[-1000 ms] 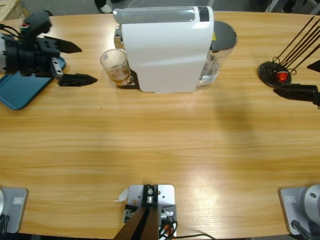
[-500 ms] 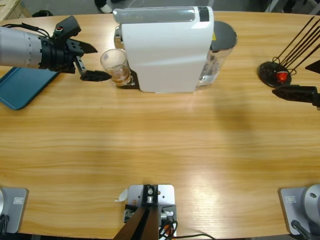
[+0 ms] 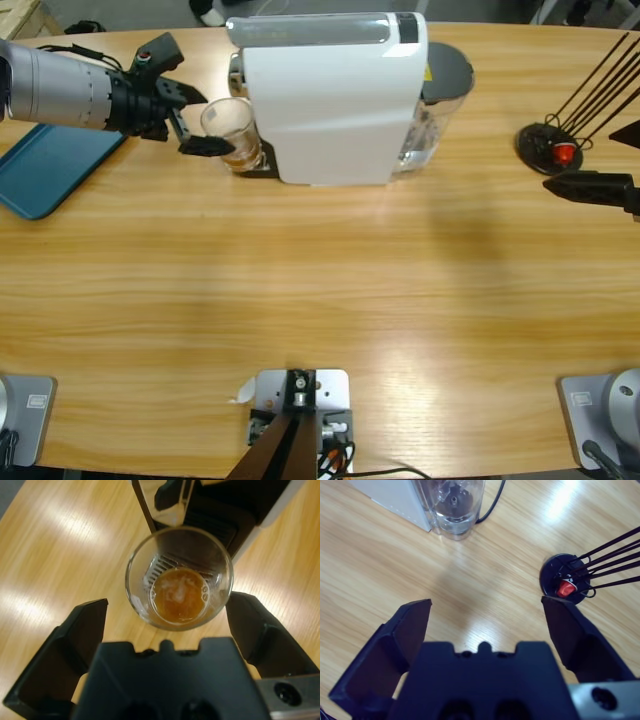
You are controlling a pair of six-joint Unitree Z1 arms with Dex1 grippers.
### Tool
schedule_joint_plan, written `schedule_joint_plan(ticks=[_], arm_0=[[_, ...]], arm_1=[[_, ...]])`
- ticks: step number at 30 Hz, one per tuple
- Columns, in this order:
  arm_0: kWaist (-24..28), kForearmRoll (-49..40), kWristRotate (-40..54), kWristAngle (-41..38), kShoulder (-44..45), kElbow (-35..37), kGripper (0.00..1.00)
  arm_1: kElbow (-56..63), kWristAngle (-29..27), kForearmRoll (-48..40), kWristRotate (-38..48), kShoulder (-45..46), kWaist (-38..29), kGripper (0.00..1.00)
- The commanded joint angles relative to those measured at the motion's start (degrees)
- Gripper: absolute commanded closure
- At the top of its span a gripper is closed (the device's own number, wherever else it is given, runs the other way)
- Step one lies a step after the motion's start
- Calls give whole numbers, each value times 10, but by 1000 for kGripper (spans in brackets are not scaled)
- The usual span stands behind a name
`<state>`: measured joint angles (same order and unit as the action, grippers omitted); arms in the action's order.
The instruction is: Pour coffee
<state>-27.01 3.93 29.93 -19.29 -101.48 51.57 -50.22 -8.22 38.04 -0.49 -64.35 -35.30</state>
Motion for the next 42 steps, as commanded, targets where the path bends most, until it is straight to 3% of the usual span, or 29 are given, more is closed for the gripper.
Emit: schedule_joint_plan(ticks=[1, 16, 18, 22, 23, 25, 28, 42], arm_0=[[10, 6, 0, -6, -38, 13, 13], [10, 7, -1, -55, -64, 29, 70], [10, 7, -1, -55, -64, 29, 178], [10, 7, -23, -61, -62, 26, 626], [10, 7, -31, -65, -62, 26, 657], [10, 7, -37, -73, -62, 26, 866], [10, 10, -44, -79, -64, 26, 1000], [6, 12, -43, -69, -60, 16, 1000]], arm_1=[[11, 9, -2, -2, -25, -6, 0], [10, 9, -2, -2, -26, -6, 0], [10, 9, -2, -2, -26, -6, 0], [10, 9, -2, -1, -26, -6, 0], [10, 9, -2, -1, -26, -6, 0], [10, 9, -2, -1, -26, -7, 0], [10, 9, -2, -1, -25, -6, 0], [11, 8, -2, 0, -22, -6, 0]])
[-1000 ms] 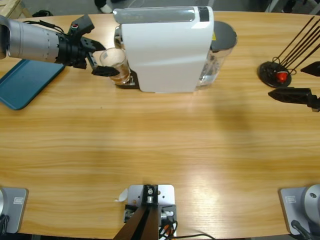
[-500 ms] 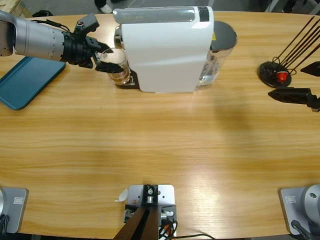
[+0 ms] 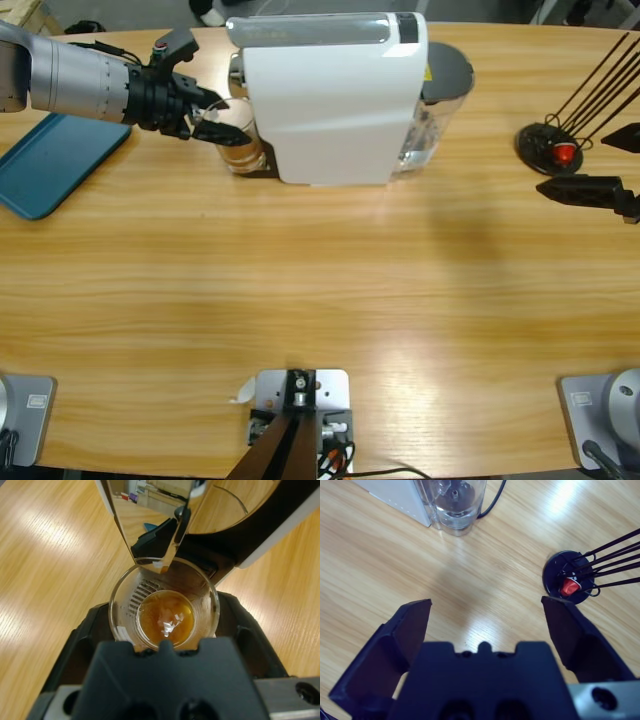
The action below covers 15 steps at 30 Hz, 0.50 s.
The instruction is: Pour coffee
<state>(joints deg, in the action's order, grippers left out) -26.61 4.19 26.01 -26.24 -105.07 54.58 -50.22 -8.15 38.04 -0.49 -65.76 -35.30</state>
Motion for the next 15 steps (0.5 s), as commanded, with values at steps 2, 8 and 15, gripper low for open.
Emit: schedule_joint_plan(ticks=[2, 8, 15], arm_0=[[2, 9, 0, 9, -16, -17, 1000], [2, 5, 22, 52, 38, -21, 1000], [17, -1, 20, 89, 113, -59, 1000]], arm_1=[[11, 8, -3, 0, -8, -6, 0], [11, 9, -3, 0, -7, -6, 0], [11, 9, -3, 0, -10, -6, 0]])
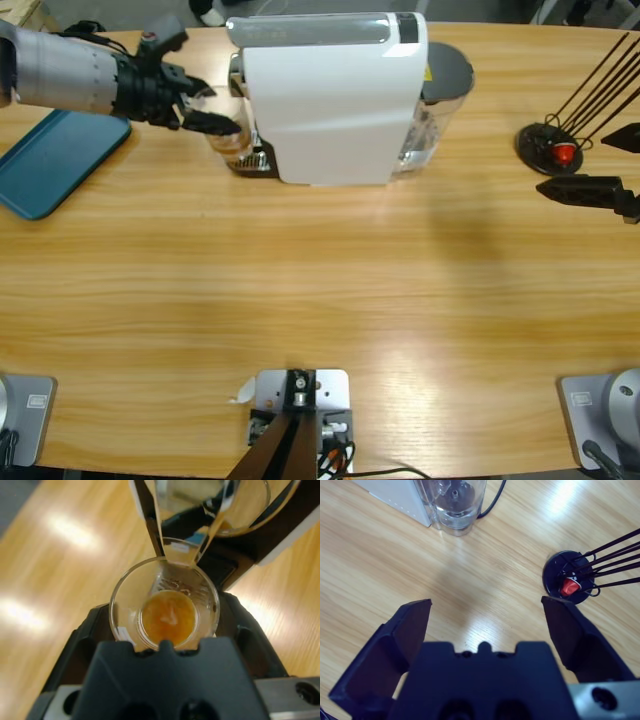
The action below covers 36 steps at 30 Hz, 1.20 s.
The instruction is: Pour coffee
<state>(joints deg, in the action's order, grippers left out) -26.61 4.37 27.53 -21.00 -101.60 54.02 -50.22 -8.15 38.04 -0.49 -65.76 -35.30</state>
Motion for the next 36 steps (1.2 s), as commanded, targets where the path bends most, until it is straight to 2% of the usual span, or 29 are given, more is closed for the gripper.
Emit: schedule_joint_plan(ticks=[1, 11, 21, 25, 36], arm_0=[[24, -2, 4, 47, 89, -65, 1000], [112, -1, -68, 119, 176, -156, 1000], [222, 0, -141, 233, 243, -212, 1000], [237, 27, -153, 243, 221, -224, 1000], [254, 238, -160, 242, 72, -270, 1000]], arm_1=[[10, 9, -3, 0, -11, -6, 0], [10, 9, -2, -2, -11, -6, 0], [9, 9, -2, -3, -14, -7, 0], [8, 9, -2, -3, -18, -7, 0], [-6, 9, 11, -4, -60, -7, 0]])
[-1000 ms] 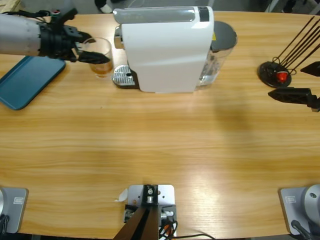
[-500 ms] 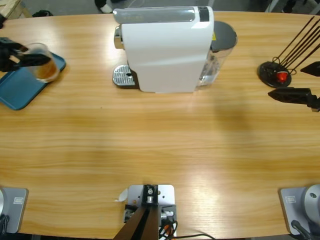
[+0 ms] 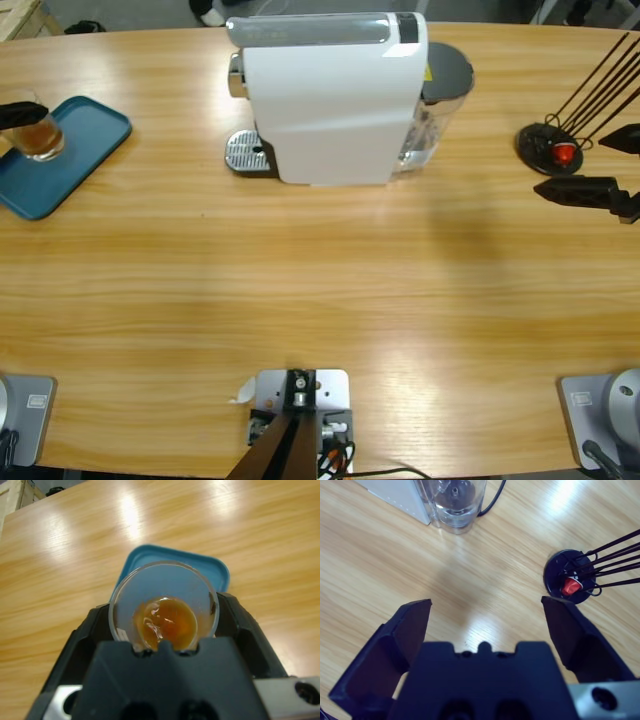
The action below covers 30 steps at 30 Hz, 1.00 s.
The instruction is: Pour coffee
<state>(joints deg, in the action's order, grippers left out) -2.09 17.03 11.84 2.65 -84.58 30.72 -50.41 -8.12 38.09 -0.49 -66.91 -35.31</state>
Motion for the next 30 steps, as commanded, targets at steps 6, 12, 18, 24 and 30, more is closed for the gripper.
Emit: schedule_joint_plan(ticks=[6, 12, 18, 24, 30], arm_0=[[7, 157, 4, 1, -118, -52, 1000], [3, 166, 6, 5, -125, -61, 1000], [3, 175, 6, 5, -142, -62, 1000], [-1, 175, 5, -8, -147, -62, 542], [-6, 174, 6, -13, -125, -69, 13]], arm_1=[[-8, 8, 15, -4, -61, -7, 0], [-8, 8, 16, -4, -59, -7, 0], [-8, 8, 15, -4, -56, -7, 0], [-8, 9, 16, -5, -59, -7, 0], [-10, 25, 16, -15, -59, -10, 0]])
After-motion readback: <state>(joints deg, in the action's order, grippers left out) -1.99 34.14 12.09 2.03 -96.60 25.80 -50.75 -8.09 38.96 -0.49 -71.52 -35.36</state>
